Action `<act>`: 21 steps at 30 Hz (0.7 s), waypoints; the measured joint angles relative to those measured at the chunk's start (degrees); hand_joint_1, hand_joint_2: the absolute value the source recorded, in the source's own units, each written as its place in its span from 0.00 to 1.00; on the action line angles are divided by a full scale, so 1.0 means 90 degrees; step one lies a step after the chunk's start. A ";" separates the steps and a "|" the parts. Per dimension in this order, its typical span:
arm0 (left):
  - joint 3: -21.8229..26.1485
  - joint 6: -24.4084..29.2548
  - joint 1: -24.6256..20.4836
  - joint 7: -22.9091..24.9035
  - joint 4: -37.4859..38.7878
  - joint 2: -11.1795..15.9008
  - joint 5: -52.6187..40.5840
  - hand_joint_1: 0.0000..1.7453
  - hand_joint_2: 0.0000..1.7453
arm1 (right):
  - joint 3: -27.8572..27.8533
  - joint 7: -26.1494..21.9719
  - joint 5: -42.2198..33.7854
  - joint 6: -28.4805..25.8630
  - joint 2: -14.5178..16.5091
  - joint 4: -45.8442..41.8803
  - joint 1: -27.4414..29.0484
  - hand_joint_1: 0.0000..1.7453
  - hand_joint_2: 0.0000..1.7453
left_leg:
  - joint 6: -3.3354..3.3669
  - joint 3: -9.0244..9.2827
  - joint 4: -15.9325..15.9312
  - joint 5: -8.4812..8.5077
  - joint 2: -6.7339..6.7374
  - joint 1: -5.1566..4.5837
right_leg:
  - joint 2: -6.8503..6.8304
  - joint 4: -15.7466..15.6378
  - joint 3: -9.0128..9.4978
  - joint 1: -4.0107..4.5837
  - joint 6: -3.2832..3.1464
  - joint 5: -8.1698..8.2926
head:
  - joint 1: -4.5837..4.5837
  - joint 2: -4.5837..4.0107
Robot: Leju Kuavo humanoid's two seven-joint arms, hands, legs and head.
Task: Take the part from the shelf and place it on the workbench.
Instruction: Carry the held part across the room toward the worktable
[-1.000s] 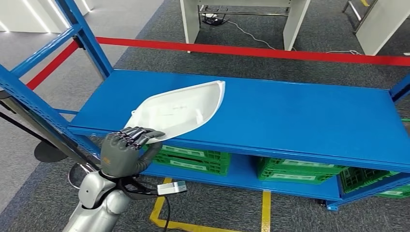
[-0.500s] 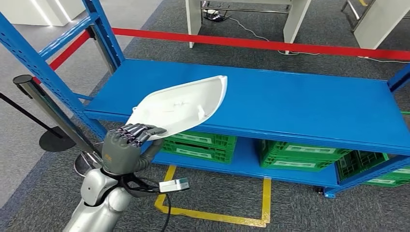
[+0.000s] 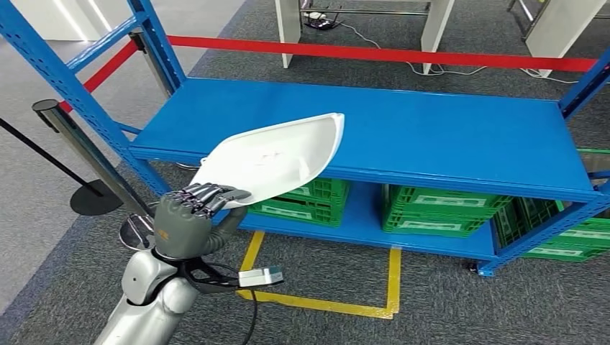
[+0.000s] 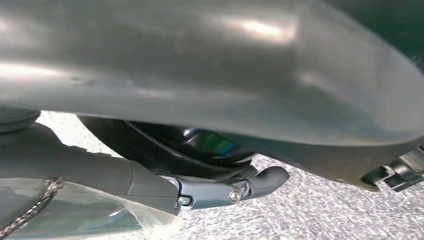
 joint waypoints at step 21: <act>-0.0047 0.0000 -0.0034 0.0001 0.0027 -0.0005 -0.0018 1.00 1.00 | -0.0036 -0.0002 0.0015 0.0052 0.0003 -0.0005 -0.0027 0.00 0.00 | -0.0004 -0.0574 -0.1004 0.1099 0.0042 -0.0038 | 0.0021 -0.0257 0.0835 -0.0062 0.0179 -0.0596 | 0.0045 0.0000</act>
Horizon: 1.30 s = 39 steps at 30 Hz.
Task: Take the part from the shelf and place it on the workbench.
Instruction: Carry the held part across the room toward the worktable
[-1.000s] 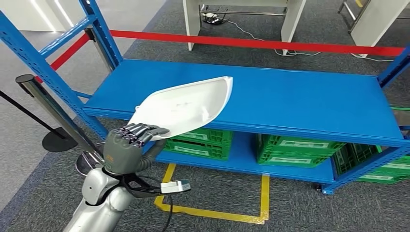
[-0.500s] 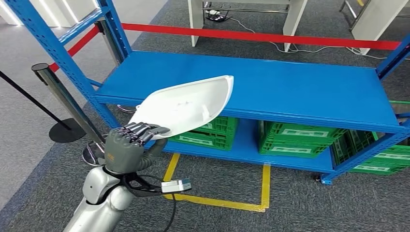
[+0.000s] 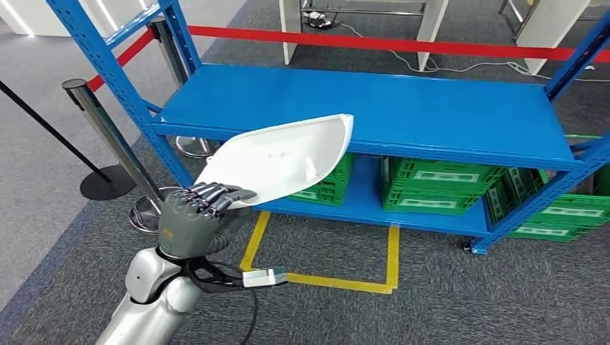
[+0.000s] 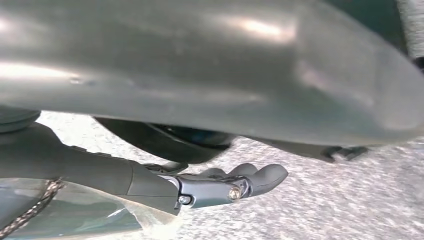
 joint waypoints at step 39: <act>-0.0005 -0.0002 -0.0248 0.0005 0.0349 0.0028 0.0077 1.00 1.00 | -0.0236 -0.0005 -0.0135 -0.0063 -0.0024 0.0010 0.0077 0.00 0.00 | -0.0184 -0.0055 0.1455 -0.0935 -0.0056 0.0096 | -0.0017 -0.0007 -0.0285 0.0013 -0.0140 0.0346 | -0.0013 0.0000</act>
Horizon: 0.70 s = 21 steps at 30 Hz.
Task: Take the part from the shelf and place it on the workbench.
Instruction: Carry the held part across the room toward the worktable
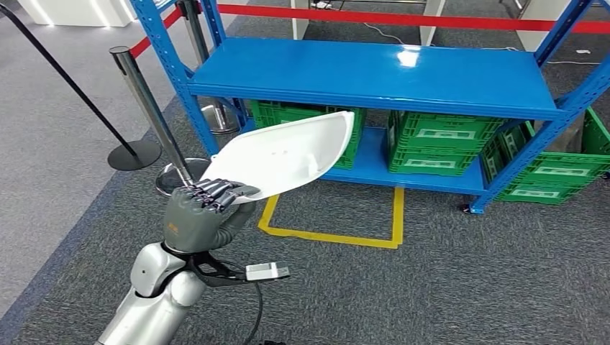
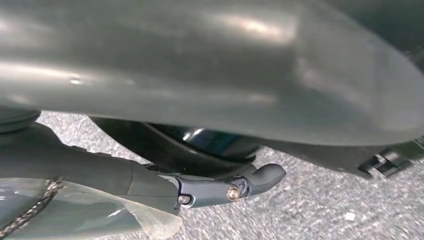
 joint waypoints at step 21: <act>0.0003 0.0002 0.0156 -0.0001 -0.0012 -0.0031 0.0033 1.00 1.00 | -0.0156 0.0002 0.0026 0.0005 -0.0015 -0.0001 -0.0013 0.00 0.00 | 0.0254 0.0712 -0.1447 0.0224 0.0619 -0.0122 | -0.0334 0.0195 -0.0321 0.0074 0.0131 0.0094 | 0.0000 0.0000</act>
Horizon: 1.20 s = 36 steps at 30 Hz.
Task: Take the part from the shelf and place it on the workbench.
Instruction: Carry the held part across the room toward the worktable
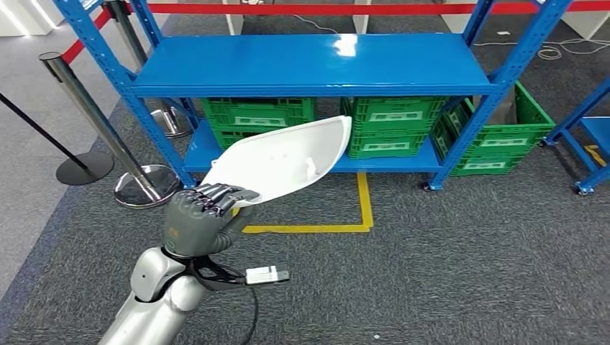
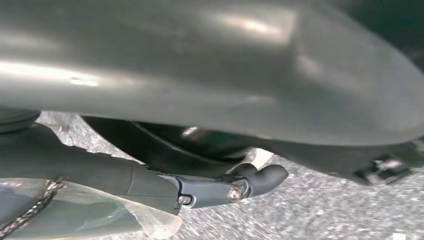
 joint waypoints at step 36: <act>-0.0367 0.0002 0.0173 -0.0001 -0.0191 0.0066 0.0353 1.00 1.00 | -0.0059 -0.0005 -0.0028 -0.0021 0.0026 0.0001 0.0034 0.00 0.00 | -0.0162 -0.0437 0.1319 -0.0891 -0.0559 0.0101 | 0.0433 -0.0009 -0.0121 -0.0029 -0.0190 0.0136 | -0.0006 0.0000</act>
